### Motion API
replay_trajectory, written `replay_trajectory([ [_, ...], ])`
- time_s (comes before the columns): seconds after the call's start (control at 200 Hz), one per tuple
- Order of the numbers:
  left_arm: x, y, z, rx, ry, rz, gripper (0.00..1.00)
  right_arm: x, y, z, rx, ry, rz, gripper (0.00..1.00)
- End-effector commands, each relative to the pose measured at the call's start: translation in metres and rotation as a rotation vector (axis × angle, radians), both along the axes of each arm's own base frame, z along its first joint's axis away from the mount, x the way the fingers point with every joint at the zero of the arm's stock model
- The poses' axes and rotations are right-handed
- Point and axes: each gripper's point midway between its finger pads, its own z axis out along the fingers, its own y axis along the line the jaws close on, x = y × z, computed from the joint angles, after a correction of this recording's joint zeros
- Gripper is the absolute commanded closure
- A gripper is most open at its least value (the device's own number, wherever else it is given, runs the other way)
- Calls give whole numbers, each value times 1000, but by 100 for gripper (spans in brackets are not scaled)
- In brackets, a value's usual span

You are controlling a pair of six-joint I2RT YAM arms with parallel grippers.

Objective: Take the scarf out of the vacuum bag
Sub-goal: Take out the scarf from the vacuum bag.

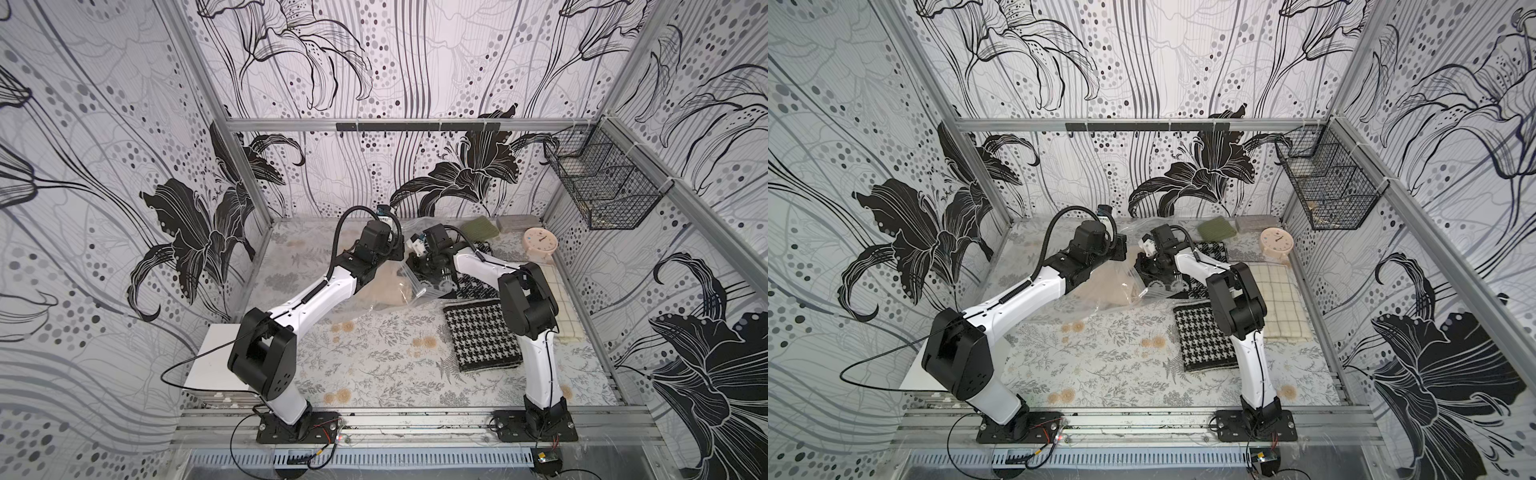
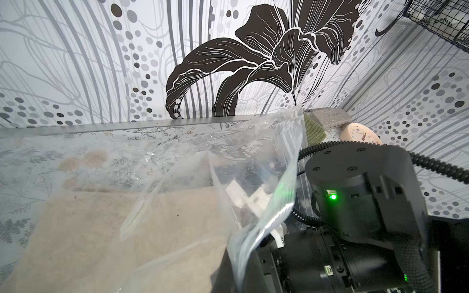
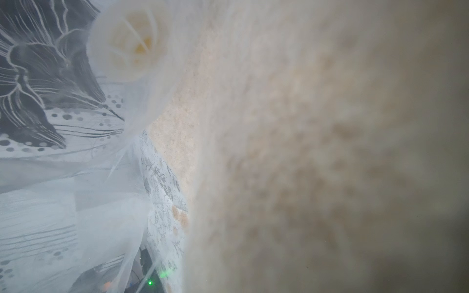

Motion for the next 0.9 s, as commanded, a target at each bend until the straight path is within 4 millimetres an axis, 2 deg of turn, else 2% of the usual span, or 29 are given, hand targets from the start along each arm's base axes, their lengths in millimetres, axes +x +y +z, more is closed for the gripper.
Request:
replay_trajectory([
  [0.0, 6, 3, 10, 0, -33, 17, 100, 2, -12, 25, 7, -66, 1, 100],
  [0.386, 10, 2, 1, 8, -18, 22, 100, 9, -23, 20, 55, -38, -25, 100],
  [0.766, 13, 7, -7, 18, 0, 27, 100, 22, -24, 12, 52, -29, -113, 100],
  [0.896, 15, 8, -12, 14, 13, 25, 100, 24, -17, 9, 63, -18, -107, 100],
])
